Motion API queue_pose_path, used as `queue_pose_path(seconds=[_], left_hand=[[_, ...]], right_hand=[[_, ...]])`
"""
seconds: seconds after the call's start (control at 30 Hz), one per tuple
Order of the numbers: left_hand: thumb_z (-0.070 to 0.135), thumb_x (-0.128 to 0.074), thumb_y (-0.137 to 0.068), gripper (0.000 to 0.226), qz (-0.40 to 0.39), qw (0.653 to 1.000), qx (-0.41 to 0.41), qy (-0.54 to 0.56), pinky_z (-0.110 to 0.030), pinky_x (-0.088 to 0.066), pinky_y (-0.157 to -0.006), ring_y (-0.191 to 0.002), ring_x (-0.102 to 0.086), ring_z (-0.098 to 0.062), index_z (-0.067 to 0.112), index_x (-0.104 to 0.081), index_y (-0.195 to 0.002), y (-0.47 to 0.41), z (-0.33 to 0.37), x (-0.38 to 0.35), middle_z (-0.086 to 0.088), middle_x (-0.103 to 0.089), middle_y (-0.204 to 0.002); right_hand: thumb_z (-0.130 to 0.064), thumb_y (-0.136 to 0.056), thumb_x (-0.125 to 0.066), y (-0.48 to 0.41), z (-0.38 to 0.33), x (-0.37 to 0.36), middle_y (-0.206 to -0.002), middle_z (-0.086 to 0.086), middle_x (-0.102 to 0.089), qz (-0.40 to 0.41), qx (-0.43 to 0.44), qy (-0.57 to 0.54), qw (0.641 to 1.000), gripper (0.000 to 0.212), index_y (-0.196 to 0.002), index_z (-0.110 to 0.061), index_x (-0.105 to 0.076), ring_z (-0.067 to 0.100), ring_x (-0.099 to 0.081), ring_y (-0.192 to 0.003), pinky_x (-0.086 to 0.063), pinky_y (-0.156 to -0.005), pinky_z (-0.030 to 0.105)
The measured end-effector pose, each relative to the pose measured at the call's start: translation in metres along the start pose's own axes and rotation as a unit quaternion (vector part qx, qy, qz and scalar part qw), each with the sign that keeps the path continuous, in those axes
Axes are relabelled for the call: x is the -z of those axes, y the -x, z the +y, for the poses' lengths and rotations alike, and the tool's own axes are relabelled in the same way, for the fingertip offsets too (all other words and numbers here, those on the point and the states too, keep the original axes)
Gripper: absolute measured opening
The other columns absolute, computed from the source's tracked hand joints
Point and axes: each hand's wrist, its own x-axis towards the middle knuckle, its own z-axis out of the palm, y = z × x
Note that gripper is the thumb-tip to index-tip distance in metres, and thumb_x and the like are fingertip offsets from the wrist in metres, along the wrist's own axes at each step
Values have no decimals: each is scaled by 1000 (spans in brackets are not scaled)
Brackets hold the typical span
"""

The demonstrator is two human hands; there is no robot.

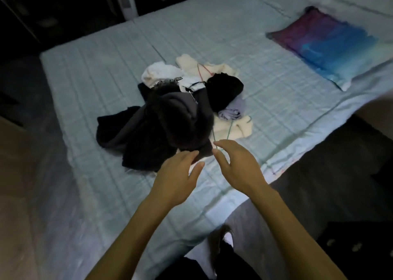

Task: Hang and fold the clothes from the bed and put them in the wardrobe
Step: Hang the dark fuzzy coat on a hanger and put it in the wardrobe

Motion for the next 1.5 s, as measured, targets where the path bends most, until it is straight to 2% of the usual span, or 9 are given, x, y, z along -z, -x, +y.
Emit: queue_pose_path(seconds=[0.17,0.33,0.5,0.93,1.17,1.3,1.4,1.43,1.5], left_hand=[[46,-36,-98,50,-16,999,28,-32,-27,-31,-105,-126,-43,-12,22,-40,-141,-31,14,3,4,-48,-139],[51,-32,-95,55,-2,998,47,-37,-33,-39,-104,-125,-45,-12,24,-39,-142,-58,-2,9,4,-48,-140],[46,-37,-97,51,20,997,54,-48,-33,-39,-103,-124,-46,-15,21,-39,-142,-77,-35,17,1,-48,-139],[45,-39,-97,53,-6,990,48,-130,-40,-33,-108,-130,-40,-22,19,-35,-143,-190,-93,19,-6,-44,-142],[36,-58,-89,70,-104,943,15,-317,-53,-2,-115,-144,-9,-33,16,-24,-146,-283,-113,-9,-17,-19,-154],[54,-67,-77,100,-175,889,-46,-421,-59,19,-106,-145,4,-37,16,-11,-150,-322,-129,-42,-22,-13,-155],[64,-66,-70,116,-250,826,-48,-502,-57,24,-103,-144,-8,-38,18,2,-151,-333,-148,-59,-19,-27,-151],[59,-65,-74,107,-257,820,-36,-510,-56,20,-107,-141,-21,-36,17,-3,-151,-335,-156,-61,-16,-38,-145],[39,-59,-85,65,-251,845,-11,-473,-49,-3,-116,-123,-48,-28,15,-36,-141,-338,-169,-58,-8,-58,-125]], right_hand=[[-39,-98,-45,-50,17,11,-124,-1,-61,-42,44,-4,998,37,-124,-17,-60,15,-55,-113,-41,-94,24],[-37,-97,-46,-91,14,6,-125,0,-60,-67,67,-12,995,37,-125,-16,-59,16,-55,-114,-40,-94,24],[-38,-97,-46,-119,11,-17,-125,-1,-60,-74,37,-24,996,36,-125,-18,-59,13,-55,-113,-36,-89,18],[-39,-96,-47,-201,46,-79,-128,1,-59,-145,3,2,989,41,-130,-17,-55,17,-56,-113,-41,-88,23],[-40,-95,-49,-257,68,-120,-132,5,-55,-211,-14,22,977,45,-132,-15,-53,22,-54,-116,-45,-95,41],[-37,-96,-48,-271,81,-127,-127,4,-58,-219,-23,39,975,41,-129,-15,-56,22,-55,-113,-46,-92,38],[-36,-96,-48,-275,83,-130,-127,5,-58,-252,-31,54,966,41,-128,-13,-57,22,-54,-114,-45,-94,37],[-36,-96,-48,-276,83,-131,-127,5,-58,-258,-31,55,964,41,-128,-13,-57,22,-53,-116,-44,-95,36],[-37,-96,-48,-277,83,-131,-129,5,-57,-265,-36,53,962,42,-130,-13,-55,22,-52,-118,-43,-97,36]])
